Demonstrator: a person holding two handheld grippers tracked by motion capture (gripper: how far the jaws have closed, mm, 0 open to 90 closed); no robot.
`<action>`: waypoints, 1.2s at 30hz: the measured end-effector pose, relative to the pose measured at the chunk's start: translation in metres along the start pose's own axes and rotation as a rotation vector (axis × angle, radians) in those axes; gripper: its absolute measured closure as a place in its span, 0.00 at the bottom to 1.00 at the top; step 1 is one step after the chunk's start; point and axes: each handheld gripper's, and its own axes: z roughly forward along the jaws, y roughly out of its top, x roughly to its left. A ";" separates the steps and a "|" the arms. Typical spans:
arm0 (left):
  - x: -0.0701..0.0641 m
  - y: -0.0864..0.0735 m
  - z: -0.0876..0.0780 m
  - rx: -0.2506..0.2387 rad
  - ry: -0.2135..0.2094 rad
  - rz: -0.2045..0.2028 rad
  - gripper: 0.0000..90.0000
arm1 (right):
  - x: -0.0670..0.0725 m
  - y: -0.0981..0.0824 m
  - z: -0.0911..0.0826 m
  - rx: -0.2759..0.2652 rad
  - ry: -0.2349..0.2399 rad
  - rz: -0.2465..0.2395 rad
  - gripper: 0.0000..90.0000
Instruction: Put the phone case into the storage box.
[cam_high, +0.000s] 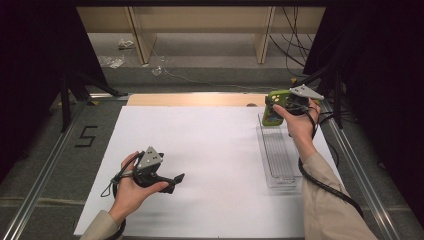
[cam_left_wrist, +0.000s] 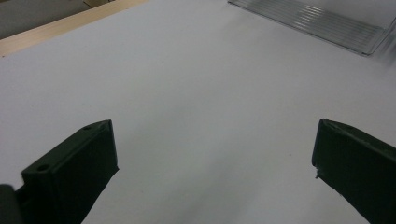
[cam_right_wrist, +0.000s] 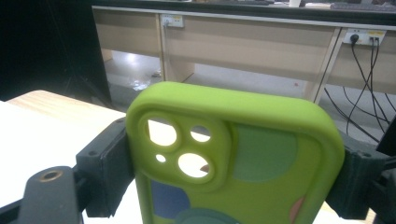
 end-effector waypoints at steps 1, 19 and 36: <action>0.000 0.000 0.000 0.000 0.000 0.000 0.00 | 0.000 0.000 0.000 0.002 -0.001 0.002 0.20; -0.001 0.000 0.001 0.000 -0.002 0.000 0.00 | -0.004 -0.005 0.006 0.032 -0.018 0.006 0.19; -0.001 0.000 0.001 0.000 -0.001 0.000 0.00 | -0.004 -0.012 0.014 0.060 -0.025 0.014 0.19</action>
